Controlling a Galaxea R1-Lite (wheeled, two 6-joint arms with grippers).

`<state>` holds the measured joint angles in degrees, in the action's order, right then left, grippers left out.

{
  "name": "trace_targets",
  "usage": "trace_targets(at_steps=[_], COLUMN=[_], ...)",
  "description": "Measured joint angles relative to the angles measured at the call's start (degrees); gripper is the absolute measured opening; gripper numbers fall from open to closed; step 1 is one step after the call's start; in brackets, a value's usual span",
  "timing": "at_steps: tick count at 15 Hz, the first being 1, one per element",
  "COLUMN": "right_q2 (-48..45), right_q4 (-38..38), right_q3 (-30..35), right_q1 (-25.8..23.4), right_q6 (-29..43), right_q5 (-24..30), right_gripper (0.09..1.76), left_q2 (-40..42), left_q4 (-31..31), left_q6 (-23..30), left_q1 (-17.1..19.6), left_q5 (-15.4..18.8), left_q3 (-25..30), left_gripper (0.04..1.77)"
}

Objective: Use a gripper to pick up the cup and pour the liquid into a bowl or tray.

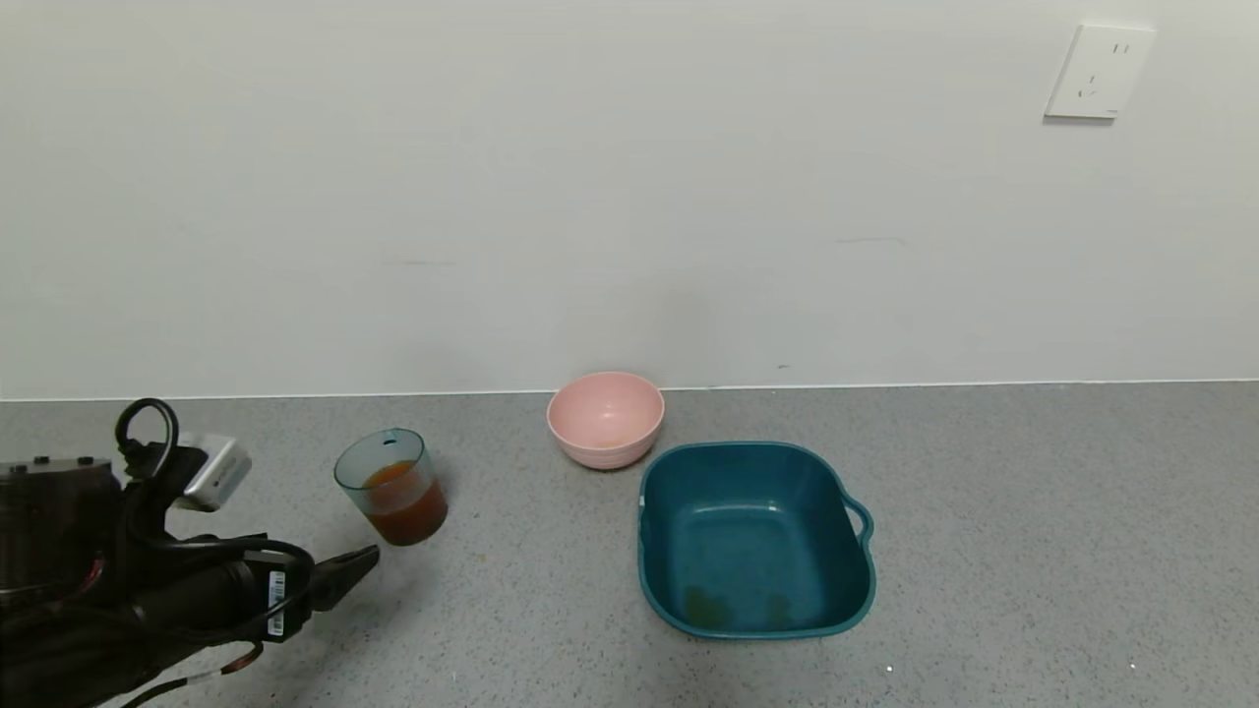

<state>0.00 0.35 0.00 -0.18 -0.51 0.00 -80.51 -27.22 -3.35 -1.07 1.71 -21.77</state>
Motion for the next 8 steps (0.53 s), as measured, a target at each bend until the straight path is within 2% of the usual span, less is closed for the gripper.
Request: trace_targets(at_steps=[3,8], right_q2=[0.0,0.0], right_q4=[0.0,0.0], right_q3=[0.0,0.0], right_q1=[0.0,0.0], right_q6=[0.0,0.0], right_q5=[0.0,0.0], right_gripper=[1.71,1.71], left_q2=[-6.7,-15.9], left_q4=[-9.3,-20.6], left_q6=[0.3,0.5], left_q1=[0.0,-0.4], left_q5=[0.0,-0.3], left_q3=[2.1,3.7], left_gripper=[1.72,1.72])
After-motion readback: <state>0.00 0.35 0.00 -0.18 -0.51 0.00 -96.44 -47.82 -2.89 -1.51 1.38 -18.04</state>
